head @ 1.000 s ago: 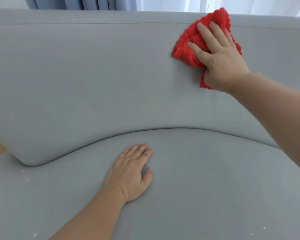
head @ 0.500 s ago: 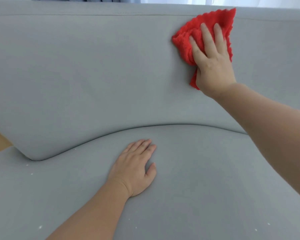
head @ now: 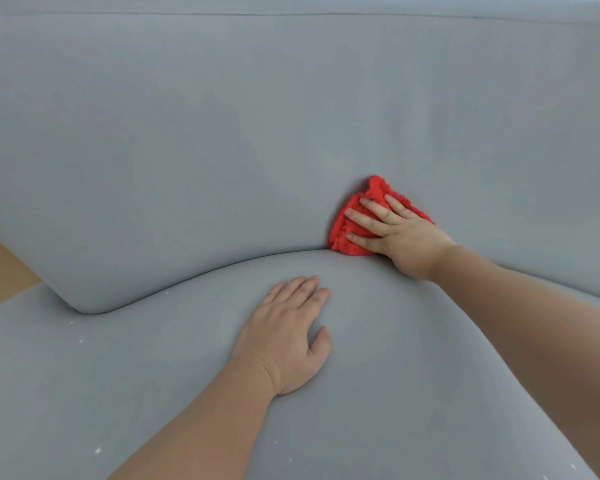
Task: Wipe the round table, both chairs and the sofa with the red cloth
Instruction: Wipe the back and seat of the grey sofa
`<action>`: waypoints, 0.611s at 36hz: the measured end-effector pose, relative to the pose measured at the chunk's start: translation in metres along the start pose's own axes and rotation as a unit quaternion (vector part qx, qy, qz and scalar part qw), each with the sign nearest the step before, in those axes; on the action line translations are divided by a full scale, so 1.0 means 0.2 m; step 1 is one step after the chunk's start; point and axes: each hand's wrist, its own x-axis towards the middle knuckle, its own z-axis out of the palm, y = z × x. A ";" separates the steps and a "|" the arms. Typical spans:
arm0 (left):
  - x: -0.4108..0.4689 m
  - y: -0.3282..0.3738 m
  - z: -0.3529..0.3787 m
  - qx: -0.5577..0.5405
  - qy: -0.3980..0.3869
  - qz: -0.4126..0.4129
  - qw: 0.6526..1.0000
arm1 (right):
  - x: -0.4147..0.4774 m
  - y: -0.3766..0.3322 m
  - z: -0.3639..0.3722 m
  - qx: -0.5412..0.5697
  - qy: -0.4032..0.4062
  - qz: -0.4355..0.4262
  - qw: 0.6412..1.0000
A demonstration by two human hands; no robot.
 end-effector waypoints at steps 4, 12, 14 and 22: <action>0.00 0.00 0.01 -0.005 -0.004 0.000 1.000 | 0.00 0.00 -0.02 -0.014 -0.001 -0.005 1.000; 0.00 -0.01 0.01 -0.012 -0.018 -0.016 1.000 | 0.09 0.15 -0.22 0.003 0.063 0.036 0.997; 0.00 -0.01 0.01 -0.010 -0.016 -0.018 1.000 | 0.14 0.21 -0.28 0.005 0.068 0.056 0.996; 0.00 0.00 -0.01 -0.014 -0.006 -0.009 1.000 | 0.38 0.45 -0.66 0.045 0.145 0.149 0.977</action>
